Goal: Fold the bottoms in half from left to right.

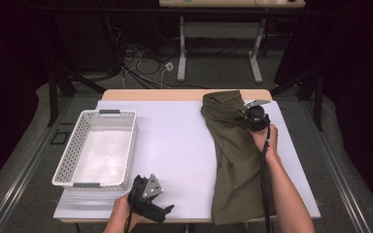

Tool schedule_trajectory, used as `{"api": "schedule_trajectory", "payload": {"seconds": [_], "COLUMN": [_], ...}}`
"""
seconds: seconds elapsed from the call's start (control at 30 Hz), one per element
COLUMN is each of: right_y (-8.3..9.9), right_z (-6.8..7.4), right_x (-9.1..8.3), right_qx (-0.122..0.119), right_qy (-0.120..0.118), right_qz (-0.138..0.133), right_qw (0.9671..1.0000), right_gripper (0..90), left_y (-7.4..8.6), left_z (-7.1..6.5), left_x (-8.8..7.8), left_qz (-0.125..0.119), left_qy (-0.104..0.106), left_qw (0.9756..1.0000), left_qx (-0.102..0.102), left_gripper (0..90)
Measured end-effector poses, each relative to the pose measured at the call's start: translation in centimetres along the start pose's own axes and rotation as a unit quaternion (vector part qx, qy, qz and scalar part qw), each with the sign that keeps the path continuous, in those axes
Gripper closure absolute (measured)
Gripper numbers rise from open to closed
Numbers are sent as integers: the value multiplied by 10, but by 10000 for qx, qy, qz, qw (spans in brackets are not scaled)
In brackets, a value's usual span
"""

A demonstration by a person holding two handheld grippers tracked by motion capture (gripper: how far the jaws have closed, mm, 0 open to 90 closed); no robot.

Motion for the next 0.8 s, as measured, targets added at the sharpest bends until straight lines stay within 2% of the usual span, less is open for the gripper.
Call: {"api": "schedule_trajectory", "payload": {"seconds": [0.03,0.07,0.1,0.17,0.2,0.4,0.43,0.53,0.6,0.63,0.7,0.77,0.8], "right_y": [-1,-3,-3,-5,-4,1,3,6,6,6,7,12,19], "right_z": [-4,-12,-12,-20,-27,-41,-41,-41,-41,-42,-41,-39,-37], "right_x": [2,5,5,8,12,20,22,22,18,12,8,2,-4], "right_qx": [24,174,174,337,496,730,787,934,973,1005,984,928,844], "right_qy": [103,223,223,348,432,744,748,660,558,434,417,272,139], "right_qz": [5,74,74,68,148,361,407,467,428,411,438,515,635], "right_qw": [9999,9996,9996,9988,9977,9939,9932,9923,9928,9931,9933,9940,9943], "right_gripper": [896,896,896,896,896,893,888,786,696,677,654,628,605], "left_y": [0,0,0,0,0,0,0,0,0,0,0,0,0], "left_z": [0,0,0,0,0,0,0,0,-1,-1,-1,-1,-1], "left_x": [0,0,0,0,0,0,1,1,0,0,0,0,0], "left_qz": [3,-6,-6,2,2,22,15,14,62,29,14,11,3], "left_qy": [4,-9,-9,10,10,17,8,13,43,12,10,3,-7], "left_qw": [10000,10000,10000,10000,10000,10000,10000,10000,10000,10000,10000,10000,10000], "left_qx": [-10,19,19,-8,-10,1,-2,-1,13,11,8,2,13], "left_gripper": [0,0,0,0,0,0,0,0,0,0,0,0,0]}}
Point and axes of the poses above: each handheld gripper's, and its own axes: x roughly forward along the jaws, y roughly out of its underside, z roughly to its left, the point moved 5 cm from there along x, roughly forward along the jaws, and after that the axes turned 3 degrees about y, right-handed, at the moved point
